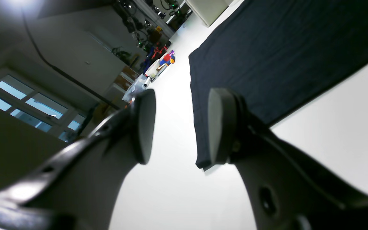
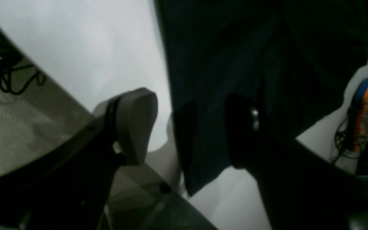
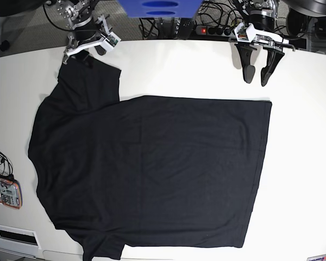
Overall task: Fold the T-shirt properly
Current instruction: 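Lower the right gripper onto the black shirt's shoulder edge by the sleeve and grasp, then lower the left gripper onto the opposite shoulder corner and grasp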
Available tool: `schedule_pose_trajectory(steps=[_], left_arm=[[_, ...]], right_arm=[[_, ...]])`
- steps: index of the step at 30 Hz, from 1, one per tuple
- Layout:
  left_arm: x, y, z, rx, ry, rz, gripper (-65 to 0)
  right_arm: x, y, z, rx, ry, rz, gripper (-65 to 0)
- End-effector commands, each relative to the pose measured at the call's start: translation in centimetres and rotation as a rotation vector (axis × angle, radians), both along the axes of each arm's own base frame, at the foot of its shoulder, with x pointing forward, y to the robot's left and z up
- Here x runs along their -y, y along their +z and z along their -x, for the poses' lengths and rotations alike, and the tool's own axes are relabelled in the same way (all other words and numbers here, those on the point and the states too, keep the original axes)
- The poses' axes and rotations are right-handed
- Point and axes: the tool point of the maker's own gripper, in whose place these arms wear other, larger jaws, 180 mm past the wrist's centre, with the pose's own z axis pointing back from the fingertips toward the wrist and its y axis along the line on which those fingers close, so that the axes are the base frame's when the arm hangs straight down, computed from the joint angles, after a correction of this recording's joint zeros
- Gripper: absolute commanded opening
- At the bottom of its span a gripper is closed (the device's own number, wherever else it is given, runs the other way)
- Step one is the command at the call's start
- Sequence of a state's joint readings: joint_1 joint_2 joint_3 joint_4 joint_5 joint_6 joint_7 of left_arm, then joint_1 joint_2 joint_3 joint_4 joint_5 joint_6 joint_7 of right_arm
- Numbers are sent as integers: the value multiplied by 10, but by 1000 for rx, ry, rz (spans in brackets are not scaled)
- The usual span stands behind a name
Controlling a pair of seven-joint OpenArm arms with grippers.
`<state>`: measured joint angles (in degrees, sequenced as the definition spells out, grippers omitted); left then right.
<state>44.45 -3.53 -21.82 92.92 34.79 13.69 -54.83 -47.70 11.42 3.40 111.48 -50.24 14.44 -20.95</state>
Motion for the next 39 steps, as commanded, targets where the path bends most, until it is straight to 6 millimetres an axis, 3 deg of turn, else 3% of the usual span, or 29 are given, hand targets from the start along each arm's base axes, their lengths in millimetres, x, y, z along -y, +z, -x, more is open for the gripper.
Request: schedule_pose_trajectory(steps=[1, 5, 9, 16, 21, 26, 28, 31, 32, 39], left_arm=[[-1, 7, 1, 28, -5, -6, -393], [-1, 6, -1, 30, -3, -4, -393], [-2, 2, 0, 19, 0, -1, -393], [-2, 2, 0, 19, 0, -1, -393], [-2, 1, 1, 15, 0, -1, -393], [-2, 1, 1, 15, 0, -1, -393], [-2, 1, 1, 15, 0, -1, -393], [-2, 1, 0, 18, 0, -1, -393], [-2, 1, 0, 18, 0, -1, -393], [-9, -2, -3, -7, 38, -3, -393]], right_arm=[[-1, -1, 5, -32, 20, 6, -291], [-6, -8, 5, -91, 49, 21, -291], [-4, -7, -13, -79, 38, 63, -291], [19, -7, -40, -63, 29, 152, -291], [13, -17, -33, -178, 133, 156, -291], [11, -17, -32, -187, 143, 154, -301], [10, -19, -29, -206, 160, 154, -369], [8, -22, -21, -251, 191, 153, -607], [8, -22, -21, -251, 191, 153, -650], [25, -22, -16, -289, 146, 241, -650]])
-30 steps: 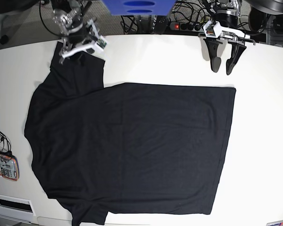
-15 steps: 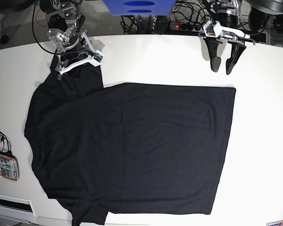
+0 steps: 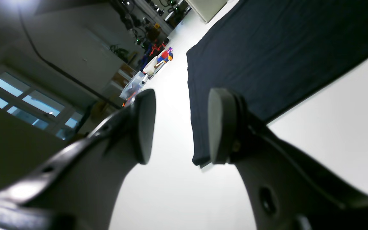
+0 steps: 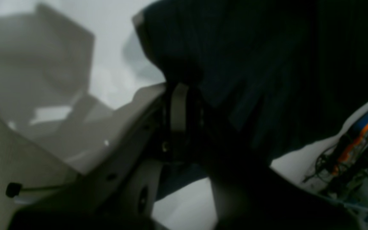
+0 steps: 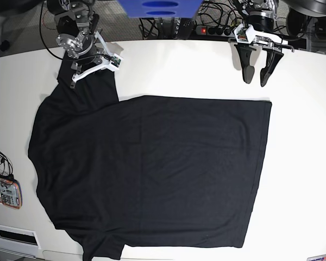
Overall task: Fold the T-shirt properly
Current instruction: 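Lower the left gripper onto the opposite shoulder corner and grasp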
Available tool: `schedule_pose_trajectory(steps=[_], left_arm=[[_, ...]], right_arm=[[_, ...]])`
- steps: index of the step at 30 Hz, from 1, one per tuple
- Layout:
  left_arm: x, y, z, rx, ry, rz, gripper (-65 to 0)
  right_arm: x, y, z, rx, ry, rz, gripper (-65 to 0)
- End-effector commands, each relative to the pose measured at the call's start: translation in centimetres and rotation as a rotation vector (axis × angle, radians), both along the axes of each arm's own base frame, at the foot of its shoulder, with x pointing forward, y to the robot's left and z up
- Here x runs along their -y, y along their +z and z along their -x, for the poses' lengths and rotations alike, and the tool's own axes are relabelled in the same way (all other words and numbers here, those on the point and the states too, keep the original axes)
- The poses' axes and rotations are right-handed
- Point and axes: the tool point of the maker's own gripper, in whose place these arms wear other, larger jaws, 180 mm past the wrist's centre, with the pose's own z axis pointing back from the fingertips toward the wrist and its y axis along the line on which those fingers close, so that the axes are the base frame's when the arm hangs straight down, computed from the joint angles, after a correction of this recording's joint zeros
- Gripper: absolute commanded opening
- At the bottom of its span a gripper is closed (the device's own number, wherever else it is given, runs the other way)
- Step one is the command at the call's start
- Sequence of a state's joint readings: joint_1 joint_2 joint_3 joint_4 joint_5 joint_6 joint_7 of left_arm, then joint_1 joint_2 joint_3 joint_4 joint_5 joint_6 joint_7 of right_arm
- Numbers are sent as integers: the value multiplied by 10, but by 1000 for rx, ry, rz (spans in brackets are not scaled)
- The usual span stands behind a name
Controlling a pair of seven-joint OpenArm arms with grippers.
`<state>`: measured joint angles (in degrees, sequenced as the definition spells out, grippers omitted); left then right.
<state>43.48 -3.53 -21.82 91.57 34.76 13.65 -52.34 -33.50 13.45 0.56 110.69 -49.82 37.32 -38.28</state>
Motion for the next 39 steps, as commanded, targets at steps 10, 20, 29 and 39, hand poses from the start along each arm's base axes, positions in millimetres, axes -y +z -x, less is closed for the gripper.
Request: schedule_pose_trajectory(steps=[10, 20, 29, 39], left_arm=[[-44, 19, -30, -99, 178, -209, -393], [-48, -26, -32, -360, 113, -532, -393], [-45, -43, -46, -480, 30, -516, -388], [-54, -90, -13, -797, 47, -533, -392]], right_arm=[[12, -5, 15, -63, 2, 61, -650], [10, -5, 15, -63, 3, 56, -650], [-2, -6, 18, -70, 32, 37, -650], [-9, -7, 19, -75, 49, 26, -650]])
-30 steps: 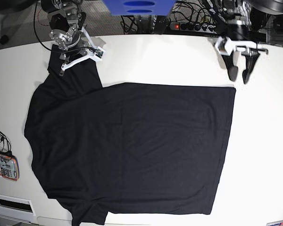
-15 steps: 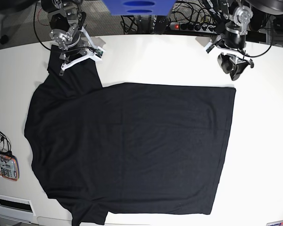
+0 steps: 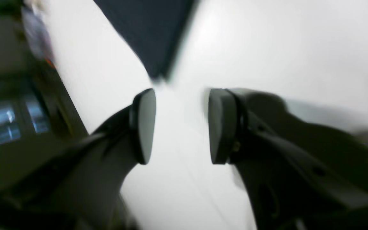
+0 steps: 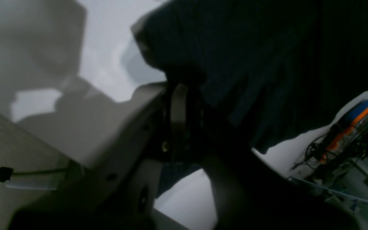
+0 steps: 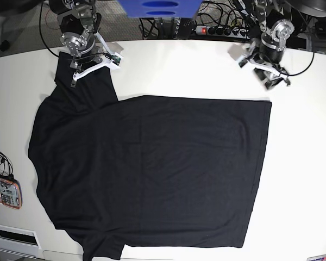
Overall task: Fold the T-shirt properly
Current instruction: 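Lower the left gripper onto the opposite shoulder corner and grasp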
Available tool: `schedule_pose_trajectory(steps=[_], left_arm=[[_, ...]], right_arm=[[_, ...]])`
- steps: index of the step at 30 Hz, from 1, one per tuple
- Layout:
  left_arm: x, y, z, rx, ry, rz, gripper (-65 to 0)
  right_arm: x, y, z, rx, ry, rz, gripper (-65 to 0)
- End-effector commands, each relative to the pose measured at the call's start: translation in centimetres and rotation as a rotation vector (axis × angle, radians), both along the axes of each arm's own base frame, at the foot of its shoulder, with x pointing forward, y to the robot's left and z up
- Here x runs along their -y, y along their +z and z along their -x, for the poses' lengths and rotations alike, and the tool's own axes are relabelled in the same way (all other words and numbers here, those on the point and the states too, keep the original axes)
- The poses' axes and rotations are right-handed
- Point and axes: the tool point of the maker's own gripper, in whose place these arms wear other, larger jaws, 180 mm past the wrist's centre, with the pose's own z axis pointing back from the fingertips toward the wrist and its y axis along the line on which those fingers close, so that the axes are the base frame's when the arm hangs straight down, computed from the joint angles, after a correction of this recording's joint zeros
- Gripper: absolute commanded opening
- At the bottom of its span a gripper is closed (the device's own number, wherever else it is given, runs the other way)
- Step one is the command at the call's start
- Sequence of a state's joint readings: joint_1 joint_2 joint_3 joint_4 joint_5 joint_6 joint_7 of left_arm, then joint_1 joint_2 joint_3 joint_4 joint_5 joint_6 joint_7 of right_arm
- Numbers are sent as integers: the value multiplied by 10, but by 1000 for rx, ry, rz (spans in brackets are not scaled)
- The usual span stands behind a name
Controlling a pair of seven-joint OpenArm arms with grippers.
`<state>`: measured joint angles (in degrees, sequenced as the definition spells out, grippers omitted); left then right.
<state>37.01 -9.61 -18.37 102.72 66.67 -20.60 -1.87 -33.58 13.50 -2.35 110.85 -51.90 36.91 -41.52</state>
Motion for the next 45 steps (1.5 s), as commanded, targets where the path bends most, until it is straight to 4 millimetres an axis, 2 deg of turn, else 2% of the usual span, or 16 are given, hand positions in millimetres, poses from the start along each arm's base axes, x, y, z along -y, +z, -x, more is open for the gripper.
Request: schedule_pose_trajectory(steps=[1, 4, 8, 13, 20, 25, 30, 31, 33, 35, 40, 45], left_arm=[[-1, -3, 4, -43, -16, -28, -392], [-2, -14, 13, -148, -43, -122, -392], [0, -12, -1, -156, -72, -209, -388], [1, -13, -28, -132, -103, -242, -393], [15, -26, -63, -118, -137, -224, -393], [33, -38, -69, -137, -140, -129, -393], [49, -43, -65, -149, -170, -95, -398], [48, -44, -65, -152, -169, -97, -416], [48, -47, -57, -168, -171, -100, -503], [49, -48, -53, -174, -174, -99, -650], [44, -48, -52, -175, -159, -100, -650], [26, -43, -55, -161, -105, -112, -650]], right_arm=[[-7, -6, 15, -62, 23, -30, -650], [-7, -6, 15, -62, 23, -30, -650], [-7, -6, 14, -60, 24, -32, -650], [-8, -5, 14, -57, 24, -33, -650], [-8, -5, 14, -57, 24, -33, -650], [-8, -5, 14, -57, 24, -33, -650], [-7, -5, 14, -58, 23, -30, -650], [-7, -5, 14, -58, 23, -30, -650], [-7, -5, 14, -58, 23, -29, -650], [-7, -5, 14, -58, 23, -29, -650], [-7, -5, 13, -56, 22, -31, -650], [-18, -5, 15, -69, -8, -120, -650]])
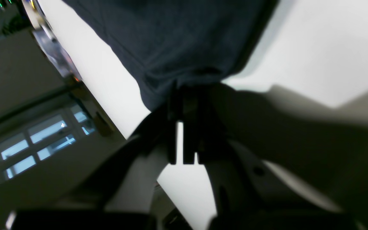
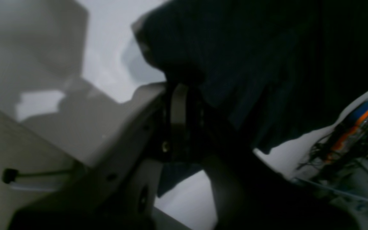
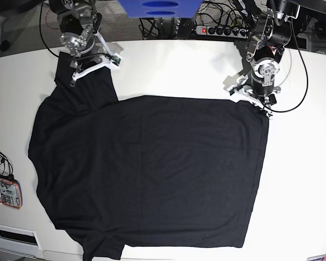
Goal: Fold the T-shirt properly
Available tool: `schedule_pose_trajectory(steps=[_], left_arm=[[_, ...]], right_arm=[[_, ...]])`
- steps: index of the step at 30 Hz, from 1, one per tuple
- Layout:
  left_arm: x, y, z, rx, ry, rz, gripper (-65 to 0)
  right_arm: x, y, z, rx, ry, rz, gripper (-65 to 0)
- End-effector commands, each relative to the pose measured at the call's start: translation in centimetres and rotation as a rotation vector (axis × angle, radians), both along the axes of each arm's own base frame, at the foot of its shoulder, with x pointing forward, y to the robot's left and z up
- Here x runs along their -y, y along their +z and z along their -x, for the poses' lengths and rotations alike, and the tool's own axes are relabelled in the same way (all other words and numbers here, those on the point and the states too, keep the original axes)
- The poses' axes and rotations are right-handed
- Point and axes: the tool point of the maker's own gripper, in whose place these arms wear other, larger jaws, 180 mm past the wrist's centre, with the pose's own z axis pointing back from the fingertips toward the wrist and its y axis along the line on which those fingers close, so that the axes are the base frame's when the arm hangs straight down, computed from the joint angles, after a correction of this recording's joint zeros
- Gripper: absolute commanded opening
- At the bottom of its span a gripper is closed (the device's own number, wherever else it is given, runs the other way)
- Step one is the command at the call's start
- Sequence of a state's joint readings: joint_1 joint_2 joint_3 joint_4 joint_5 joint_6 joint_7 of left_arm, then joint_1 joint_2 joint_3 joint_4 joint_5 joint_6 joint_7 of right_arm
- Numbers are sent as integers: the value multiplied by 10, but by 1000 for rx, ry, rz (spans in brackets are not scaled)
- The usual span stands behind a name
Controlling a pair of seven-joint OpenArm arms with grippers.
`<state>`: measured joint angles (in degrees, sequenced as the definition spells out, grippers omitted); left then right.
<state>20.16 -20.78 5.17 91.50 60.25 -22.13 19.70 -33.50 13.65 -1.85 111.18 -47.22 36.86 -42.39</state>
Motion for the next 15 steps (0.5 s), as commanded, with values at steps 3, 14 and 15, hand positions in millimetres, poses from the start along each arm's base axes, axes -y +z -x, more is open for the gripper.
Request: schedule_pose_trajectory(steps=[3, 14, 15], left_arm=[[-6, -3, 8, -37, 32, 23, -650], [-12, 40, -10, 87, 51, 29, -650], [-12, 40, -10, 89, 51, 29, -650]], right_arm=[[-17, -5, 14, -60, 17, -90, -650], [-13, 11, -27, 86, -43, -93, -650], [-12, 12, -31, 106, -55, -94, -650]])
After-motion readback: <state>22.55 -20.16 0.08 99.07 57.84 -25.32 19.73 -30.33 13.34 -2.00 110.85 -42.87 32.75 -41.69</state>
